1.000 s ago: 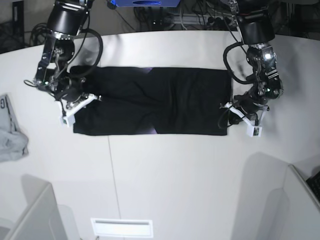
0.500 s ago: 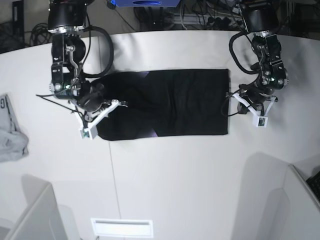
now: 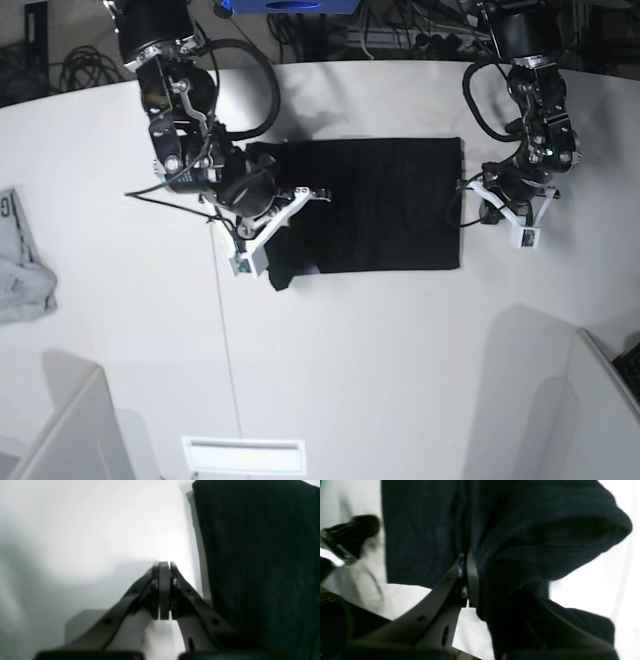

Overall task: Fold the T-shirt properly
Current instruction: 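Lift the shirt end with the right gripper and fold it toward the left gripper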

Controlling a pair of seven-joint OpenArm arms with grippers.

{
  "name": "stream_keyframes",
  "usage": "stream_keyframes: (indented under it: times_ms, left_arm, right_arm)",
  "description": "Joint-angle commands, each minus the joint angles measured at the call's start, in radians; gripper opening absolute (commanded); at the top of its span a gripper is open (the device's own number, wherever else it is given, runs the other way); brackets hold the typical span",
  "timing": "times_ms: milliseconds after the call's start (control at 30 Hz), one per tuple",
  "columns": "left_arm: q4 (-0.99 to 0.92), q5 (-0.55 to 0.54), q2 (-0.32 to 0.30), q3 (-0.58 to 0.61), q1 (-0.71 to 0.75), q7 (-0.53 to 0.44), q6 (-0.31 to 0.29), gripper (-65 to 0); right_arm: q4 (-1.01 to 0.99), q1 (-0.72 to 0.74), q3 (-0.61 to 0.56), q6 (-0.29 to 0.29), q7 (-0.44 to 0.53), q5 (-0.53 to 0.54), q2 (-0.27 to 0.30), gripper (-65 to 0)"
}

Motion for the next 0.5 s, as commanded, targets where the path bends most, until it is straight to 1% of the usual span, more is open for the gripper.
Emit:
stream_keyframes:
  times_ms: [0,100,200,333,467]
  left_arm:
    - [0.011,0.003,-0.002,0.004,0.002,0.018,-0.004,-65.0]
    - [0.012,0.005,0.019,0.002,0.003,0.018,-0.004,-65.0]
    - [0.012,0.005,0.022,0.007,0.016,0.018,-0.004,-65.0]
    - [0.014,0.003,0.044,0.004,0.023,0.018,-0.004,-65.0]
    - [0.042,0.003,0.048,0.007,0.037,0.018,-0.004,-65.0]
  right_arm:
    - [0.021,0.017,-0.004,0.001,0.015,0.008,-0.016,-65.0]
    - [0.024,0.019,-0.040,0.001,0.017,0.008,-0.045,-65.0]
    - [0.023,0.020,-0.066,0.001,0.018,0.006,-0.082,-65.0]
    - [0.021,0.020,-0.066,0.001,0.020,0.005,-0.113,-65.0]
    - [0.006,0.037,-0.066,0.001,0.021,0.005,-0.145,-65.0]
